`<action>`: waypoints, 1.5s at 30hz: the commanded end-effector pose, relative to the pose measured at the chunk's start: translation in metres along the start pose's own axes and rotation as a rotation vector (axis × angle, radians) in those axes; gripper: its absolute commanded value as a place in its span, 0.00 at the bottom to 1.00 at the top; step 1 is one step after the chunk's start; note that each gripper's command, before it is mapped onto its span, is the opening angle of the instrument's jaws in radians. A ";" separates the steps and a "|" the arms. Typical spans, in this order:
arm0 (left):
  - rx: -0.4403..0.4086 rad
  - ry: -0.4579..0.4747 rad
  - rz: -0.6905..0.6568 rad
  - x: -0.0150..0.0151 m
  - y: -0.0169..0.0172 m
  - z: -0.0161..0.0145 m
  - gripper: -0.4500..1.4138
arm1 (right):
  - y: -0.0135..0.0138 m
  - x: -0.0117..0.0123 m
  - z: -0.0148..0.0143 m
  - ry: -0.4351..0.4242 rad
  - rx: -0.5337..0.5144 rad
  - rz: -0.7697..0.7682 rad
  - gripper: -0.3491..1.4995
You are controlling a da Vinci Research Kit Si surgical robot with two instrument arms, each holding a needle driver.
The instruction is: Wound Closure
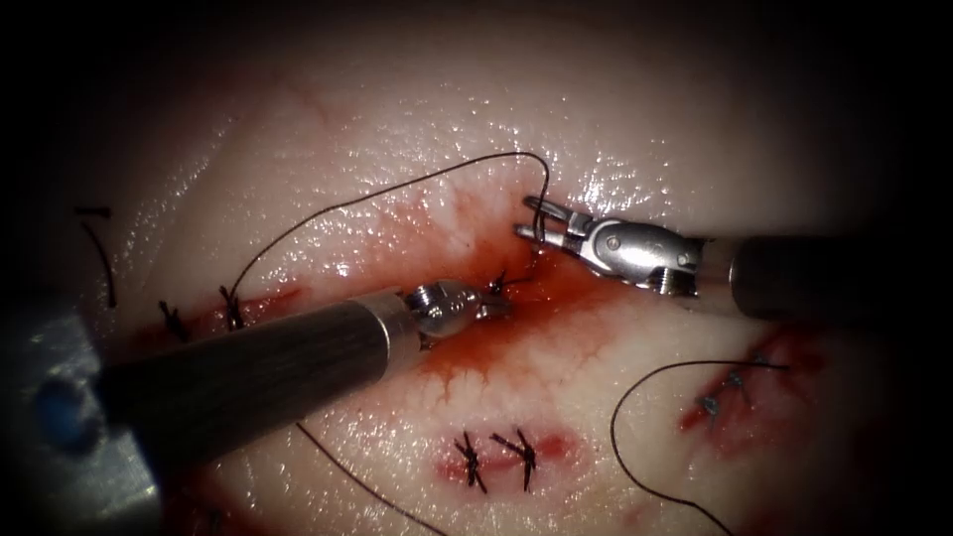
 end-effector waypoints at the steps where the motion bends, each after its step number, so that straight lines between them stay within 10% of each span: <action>1: -0.002 0.001 0.001 0.0002 -0.0001 0.0008 0.13 | -0.0011 -0.0003 0.0006 -0.002 0.009 -0.009 0.00; 21: -0.006 0.001 0.001 0.0001 -0.0003 0.0002 0.14 | -0.0064 0.0016 -0.0001 -0.013 0.022 -0.312 0.00; 45: -0.005 -0.001 -0.001 0.0003 -0.0003 -0.0004 0.15 | -0.0062 -0.0046 0.0002 -0.193 0.049 -0.316 0.00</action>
